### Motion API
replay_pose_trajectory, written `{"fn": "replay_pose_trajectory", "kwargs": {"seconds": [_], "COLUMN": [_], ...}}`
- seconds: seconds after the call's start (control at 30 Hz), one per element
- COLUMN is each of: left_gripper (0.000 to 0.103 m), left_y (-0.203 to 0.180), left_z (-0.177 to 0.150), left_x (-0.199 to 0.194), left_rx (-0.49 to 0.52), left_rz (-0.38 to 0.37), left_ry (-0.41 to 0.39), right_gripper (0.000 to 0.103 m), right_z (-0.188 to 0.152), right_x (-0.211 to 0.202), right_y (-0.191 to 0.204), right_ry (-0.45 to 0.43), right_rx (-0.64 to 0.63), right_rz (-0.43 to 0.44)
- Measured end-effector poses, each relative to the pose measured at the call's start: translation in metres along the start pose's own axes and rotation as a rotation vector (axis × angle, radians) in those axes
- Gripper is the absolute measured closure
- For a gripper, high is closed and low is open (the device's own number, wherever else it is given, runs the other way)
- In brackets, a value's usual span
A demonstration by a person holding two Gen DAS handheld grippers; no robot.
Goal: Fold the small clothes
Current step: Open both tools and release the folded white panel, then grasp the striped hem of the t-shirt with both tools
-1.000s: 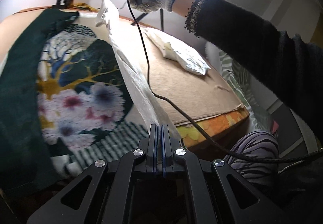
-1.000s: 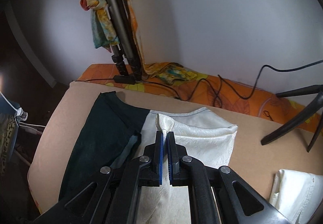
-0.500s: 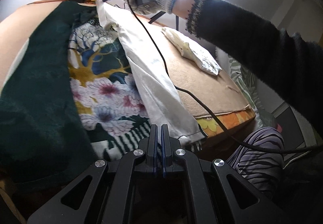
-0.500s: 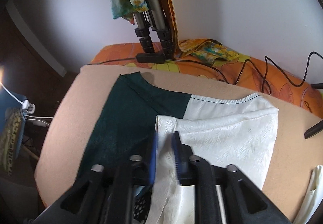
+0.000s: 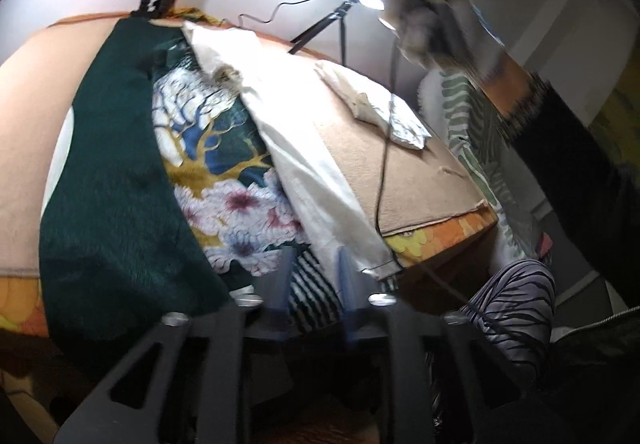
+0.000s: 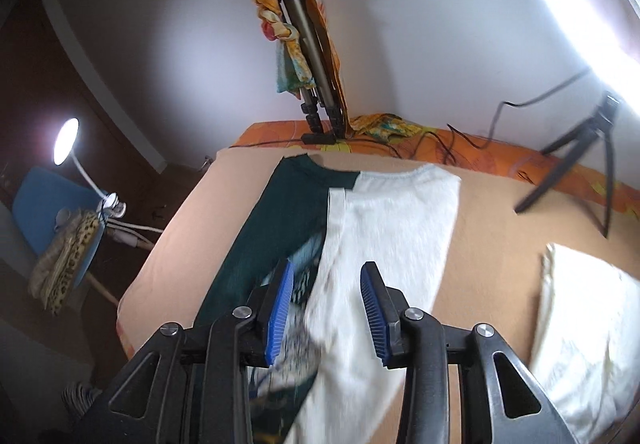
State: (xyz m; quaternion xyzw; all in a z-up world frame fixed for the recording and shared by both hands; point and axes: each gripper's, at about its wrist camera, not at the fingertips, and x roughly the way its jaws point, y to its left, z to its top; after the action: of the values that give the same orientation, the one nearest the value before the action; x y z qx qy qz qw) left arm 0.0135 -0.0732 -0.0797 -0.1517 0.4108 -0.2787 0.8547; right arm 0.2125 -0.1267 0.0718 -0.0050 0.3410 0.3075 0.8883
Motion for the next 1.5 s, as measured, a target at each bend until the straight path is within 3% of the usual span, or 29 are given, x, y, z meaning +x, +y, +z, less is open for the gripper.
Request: {"fn": "replay_pose_trajectory", "kwargs": {"seconds": [0.13,0.3,0.53,0.67,0.8,0.93,1.03,1.13,1.37,1.5], "left_gripper": [0.067,0.067,0.067,0.067,0.067,0.068,0.09,0.098,0.1,0.1], "left_y": [-0.006,-0.02,-0.054,-0.076,-0.081,-0.075,-0.075,-0.069,-0.049,-0.038], "left_z": [0.005,0.001,-0.021,-0.03,-0.033,-0.032,-0.034,-0.032,-0.029,-0.034], "left_x": [0.0,0.007,0.032,0.048,0.067,0.071,0.069,0.064,0.036,0.032], "left_rx": [0.04,0.133,0.362,0.53,0.632,0.64,0.657,0.621,0.47,0.416], "left_rz": [-0.017,-0.003,0.089,0.191,0.278,0.296,0.281,0.255,0.235,0.231], "left_ry": [0.022,0.057,0.123,0.109,0.115,0.11,0.094,0.087,0.036,0.041], "right_gripper": [0.065,0.065,0.065,0.065,0.065,0.065,0.065,0.065,0.065,0.065], "right_z": [-0.058,-0.13,-0.219,-0.254,-0.273,-0.285,-0.294,-0.302,-0.315,-0.326], "right_x": [-0.044,-0.068,-0.077,-0.076,-0.074,-0.076,-0.069,-0.06,-0.056,-0.044], "right_y": [0.015,0.035,0.049,0.039,0.03,0.028,0.028,0.032,0.06,0.082], "right_ry": [-0.01,0.019,0.048,0.07,0.08,0.075,0.089,0.11,0.117,0.139], "right_rx": [-0.004,-0.035,-0.047,0.007,0.043,0.034,0.031,-0.003,-0.149,-0.25], "right_rz": [0.003,0.004,-0.024,-0.015,-0.009,0.001,0.004,-0.011,0.01,-0.031]}}
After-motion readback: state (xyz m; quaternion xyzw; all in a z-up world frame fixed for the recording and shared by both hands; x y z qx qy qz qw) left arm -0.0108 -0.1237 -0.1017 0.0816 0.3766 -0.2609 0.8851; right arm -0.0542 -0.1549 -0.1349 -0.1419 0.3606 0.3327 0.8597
